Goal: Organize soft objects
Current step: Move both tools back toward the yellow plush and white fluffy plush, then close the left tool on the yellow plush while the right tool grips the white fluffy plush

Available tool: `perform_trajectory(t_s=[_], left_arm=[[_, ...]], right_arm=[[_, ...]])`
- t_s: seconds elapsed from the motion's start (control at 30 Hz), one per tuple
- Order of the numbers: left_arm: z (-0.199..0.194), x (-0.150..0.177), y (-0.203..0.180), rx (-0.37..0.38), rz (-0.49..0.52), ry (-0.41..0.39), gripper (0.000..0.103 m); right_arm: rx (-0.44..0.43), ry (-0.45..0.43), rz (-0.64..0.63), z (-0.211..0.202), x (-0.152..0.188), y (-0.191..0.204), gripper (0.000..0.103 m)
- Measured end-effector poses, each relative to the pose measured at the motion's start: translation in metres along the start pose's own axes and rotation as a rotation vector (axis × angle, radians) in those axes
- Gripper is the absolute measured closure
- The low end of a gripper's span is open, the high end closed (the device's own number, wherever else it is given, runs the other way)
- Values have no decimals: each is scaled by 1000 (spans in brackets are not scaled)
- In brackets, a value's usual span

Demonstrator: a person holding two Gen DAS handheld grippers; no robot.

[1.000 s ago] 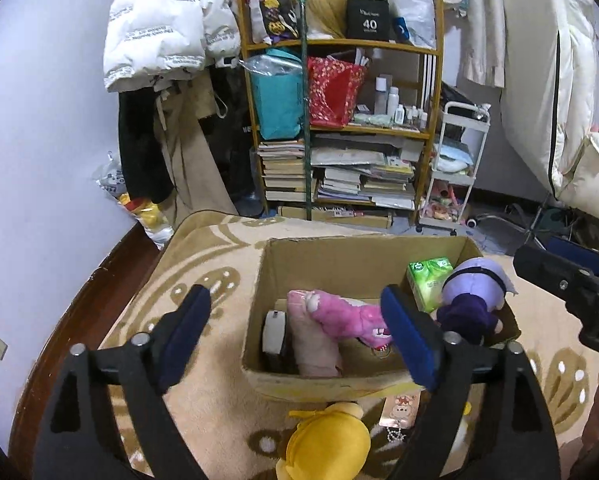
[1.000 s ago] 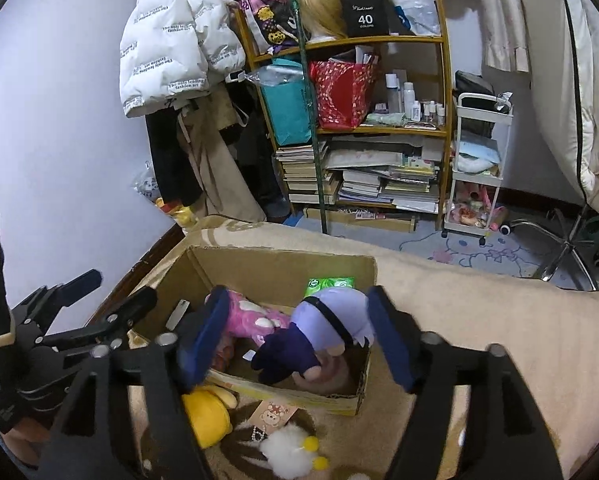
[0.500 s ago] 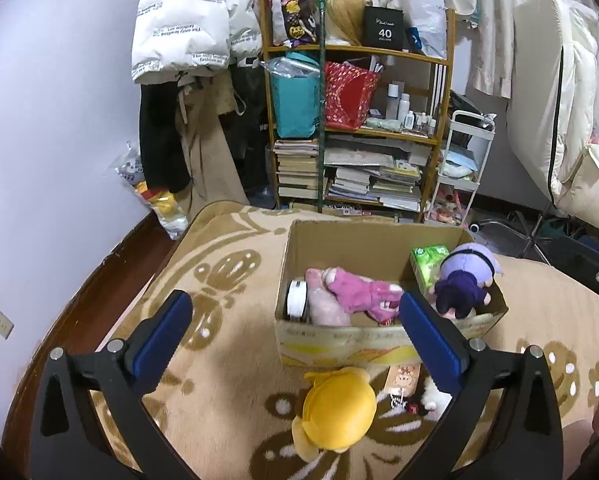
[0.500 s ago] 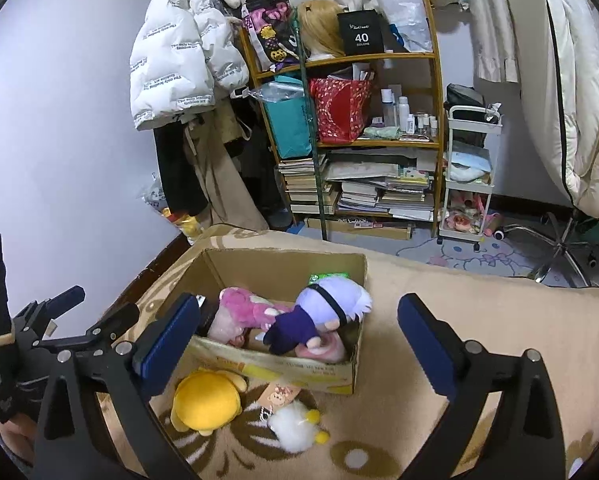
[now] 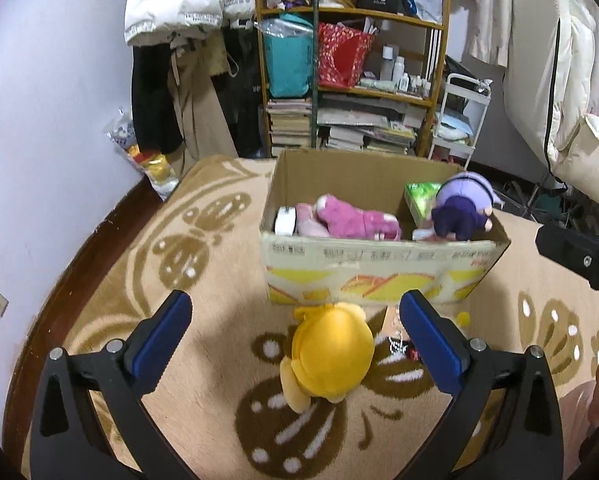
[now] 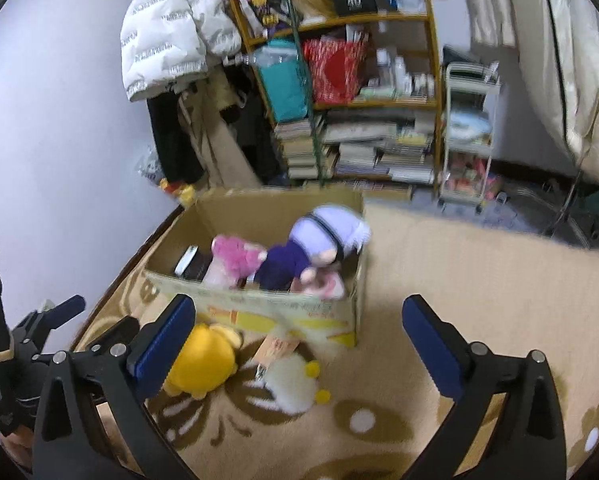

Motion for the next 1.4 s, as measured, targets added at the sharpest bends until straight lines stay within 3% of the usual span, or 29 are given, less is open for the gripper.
perform_trajectory(t_s=[0.1, 0.77, 1.4], left_arm=[[6, 5, -2, -13, 19, -8, 1], [65, 54, -22, 55, 49, 137, 1], [99, 62, -45, 88, 133, 190, 1]], right_arm=[[-6, 34, 23, 9, 10, -5, 0], [61, 217, -1, 77, 61, -24, 0], [96, 314, 12, 113, 80, -34, 0]])
Point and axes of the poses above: each gripper's, at about its wrist camera, not at the fingertips, and z roughly the way its jaws point, y to its left, x to its underside, the point moved 7 cm from there along z, roughly the way its jaws point, and after that the axes turned 11 degrees about z, right-handed, at the moved point
